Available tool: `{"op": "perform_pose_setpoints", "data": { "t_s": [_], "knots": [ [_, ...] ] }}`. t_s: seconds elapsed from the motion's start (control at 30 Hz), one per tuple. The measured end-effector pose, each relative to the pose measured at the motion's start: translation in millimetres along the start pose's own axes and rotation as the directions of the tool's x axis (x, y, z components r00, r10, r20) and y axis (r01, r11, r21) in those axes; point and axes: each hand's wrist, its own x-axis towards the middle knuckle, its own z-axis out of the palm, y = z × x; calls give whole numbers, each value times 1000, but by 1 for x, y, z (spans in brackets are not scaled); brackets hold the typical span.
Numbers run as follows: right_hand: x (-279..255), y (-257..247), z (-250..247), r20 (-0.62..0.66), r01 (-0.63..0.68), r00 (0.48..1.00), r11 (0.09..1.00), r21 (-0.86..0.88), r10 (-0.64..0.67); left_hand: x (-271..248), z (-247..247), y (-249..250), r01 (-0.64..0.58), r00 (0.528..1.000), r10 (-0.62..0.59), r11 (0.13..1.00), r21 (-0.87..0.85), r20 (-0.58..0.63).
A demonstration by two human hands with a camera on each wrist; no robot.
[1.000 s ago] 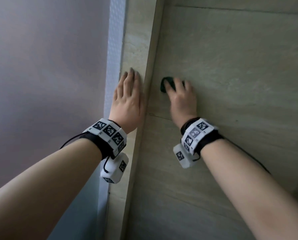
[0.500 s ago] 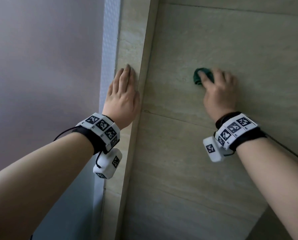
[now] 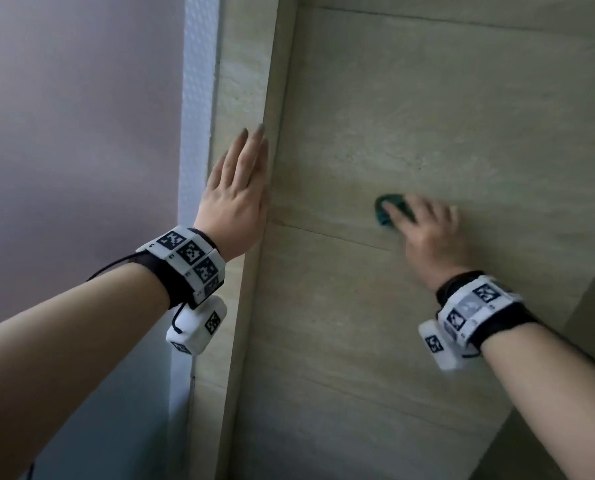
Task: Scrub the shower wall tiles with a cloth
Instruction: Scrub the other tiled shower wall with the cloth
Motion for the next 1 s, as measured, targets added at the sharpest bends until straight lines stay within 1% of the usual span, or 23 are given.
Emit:
{"op": "perform_pose_setpoints", "data": {
  "t_s": [0.03,0.07,0.1,0.13,0.17,0.23,0.3,0.37,0.43,0.47,0.5,0.53,0.6,0.63,0.67,0.7,0.73,0.8,0.83,0.9,0.93,0.97,1.0],
  "knots": [
    [15,23,-11,-42,-165,985,986,-3,164,1,0,3,-47,999,47,999,11,-9],
    [24,42,-20,-67,-306,950,952,9,306,3,2,6,-93,996,93,995,19,-9],
    [29,54,-27,-91,-404,910,914,26,405,7,5,11,-133,991,133,991,27,0],
    [28,54,-28,-112,-443,888,895,54,446,12,8,16,-148,989,147,988,39,26],
    [22,46,-24,-124,-426,893,901,82,434,17,11,23,-135,989,132,990,44,65],
    [-8,19,-7,-78,-287,951,949,130,298,29,20,44,-47,981,43,999,16,188],
    [-52,-12,10,6,-66,998,991,115,65,36,30,66,13,960,-6,1000,-25,282],
    [-86,-27,13,80,120,989,990,70,-126,39,38,83,-14,945,20,1000,-20,327],
    [-86,-19,6,133,175,974,983,54,-181,42,44,93,-40,929,34,999,7,368],
    [-76,-10,0,137,149,979,988,34,-152,44,45,96,-40,925,32,999,14,380],
    [-63,1,-5,113,73,991,997,5,-73,46,46,98,-34,919,25,999,17,393],
    [-48,15,-11,66,-51,996,999,-20,52,48,46,99,-27,913,15,999,23,407],
    [-22,39,-21,-42,-310,950,951,-7,309,51,48,101,-19,908,-4,999,50,418],
    [-17,43,-22,-76,-391,917,920,25,392,51,48,102,-18,907,-9,998,61,422],
    [-16,42,-20,-96,-426,898,903,59,430,51,48,104,-16,905,-16,997,71,424],
    [-21,35,-15,-99,-416,900,905,90,424,51,48,106,-13,904,-22,997,79,427],
    [-32,25,-9,-83,-362,925,926,105,371,51,48,108,-10,902,-27,996,85,430],
    [-68,3,3,-26,-156,987,985,77,158,52,48,111,5,899,-44,996,92,435],
    [-86,-3,5,8,-37,999,997,62,37,53,47,111,10,897,-52,995,96,438],
    [-109,2,1,77,153,985,988,39,-155,54,46,114,13,893,-59,994,106,447],
    [-108,12,-3,100,202,974,979,18,-203,54,45,116,14,891,-64,994,113,450],
    [-99,26,-7,102,198,975,980,-18,-196,55,44,117,17,888,-70,993,120,454],
    [-86,41,-12,73,127,990,990,-61,-123,56,44,118,18,886,-73,992,125,458]
  ]
}}
